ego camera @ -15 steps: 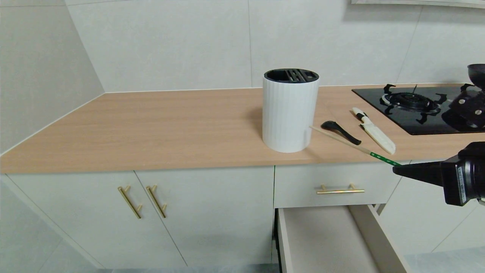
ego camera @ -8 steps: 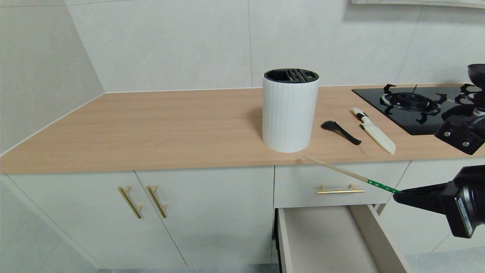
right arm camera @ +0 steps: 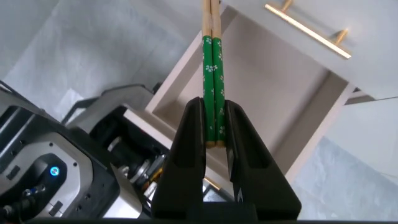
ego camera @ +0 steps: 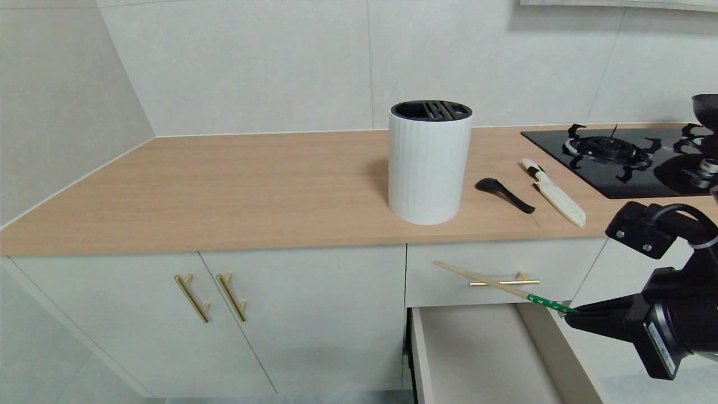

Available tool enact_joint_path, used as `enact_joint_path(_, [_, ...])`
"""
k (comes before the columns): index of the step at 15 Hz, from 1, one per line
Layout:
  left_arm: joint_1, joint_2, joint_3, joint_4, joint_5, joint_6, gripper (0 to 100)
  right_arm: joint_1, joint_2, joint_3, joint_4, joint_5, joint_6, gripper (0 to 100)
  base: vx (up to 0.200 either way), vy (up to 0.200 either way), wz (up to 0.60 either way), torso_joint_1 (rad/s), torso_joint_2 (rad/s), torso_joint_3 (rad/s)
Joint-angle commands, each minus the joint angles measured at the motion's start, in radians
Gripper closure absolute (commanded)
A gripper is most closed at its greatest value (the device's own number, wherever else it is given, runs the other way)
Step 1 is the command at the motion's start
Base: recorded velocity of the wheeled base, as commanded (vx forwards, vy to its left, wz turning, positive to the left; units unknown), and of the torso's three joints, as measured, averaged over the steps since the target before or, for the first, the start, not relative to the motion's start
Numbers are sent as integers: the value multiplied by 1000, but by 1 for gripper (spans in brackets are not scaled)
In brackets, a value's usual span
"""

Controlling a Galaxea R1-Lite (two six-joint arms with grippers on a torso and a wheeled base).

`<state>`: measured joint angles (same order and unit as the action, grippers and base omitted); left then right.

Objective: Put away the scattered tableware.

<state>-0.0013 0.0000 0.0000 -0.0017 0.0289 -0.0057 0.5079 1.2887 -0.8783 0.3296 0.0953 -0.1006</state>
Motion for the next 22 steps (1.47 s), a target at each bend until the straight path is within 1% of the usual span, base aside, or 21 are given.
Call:
enact_joint_path(1, [0, 2, 0, 0, 0, 0, 0, 1, 29, 5, -1, 0, -2, 100, 0, 0, 0, -129, 305, 193])
enact_joint_path(2, [0, 2, 0, 0, 0, 0, 0, 1, 41, 10, 0, -3, -30, 100, 0, 0, 0, -154, 383, 227])
enact_joint_path(4, [1, 2, 0, 0, 0, 0, 0, 1, 49, 15, -1, -3, -36, 100, 0, 0, 0, -181, 444, 264])
enact_joint_path(16, [0, 2, 0, 0, 0, 0, 0, 0, 81, 15, -3, -5, -34, 100, 0, 0, 0, -154, 458, 296])
enact_joint_path(18, [0, 2, 0, 0, 0, 0, 0, 0, 83, 15, -3, -6, -34, 100, 0, 0, 0, -44, 186, 137])
enact_joint_path(22, [0, 2, 0, 0, 0, 0, 0, -5, 93, 10, -14, -11, -31, 100, 0, 0, 0, -4, 16, 12])
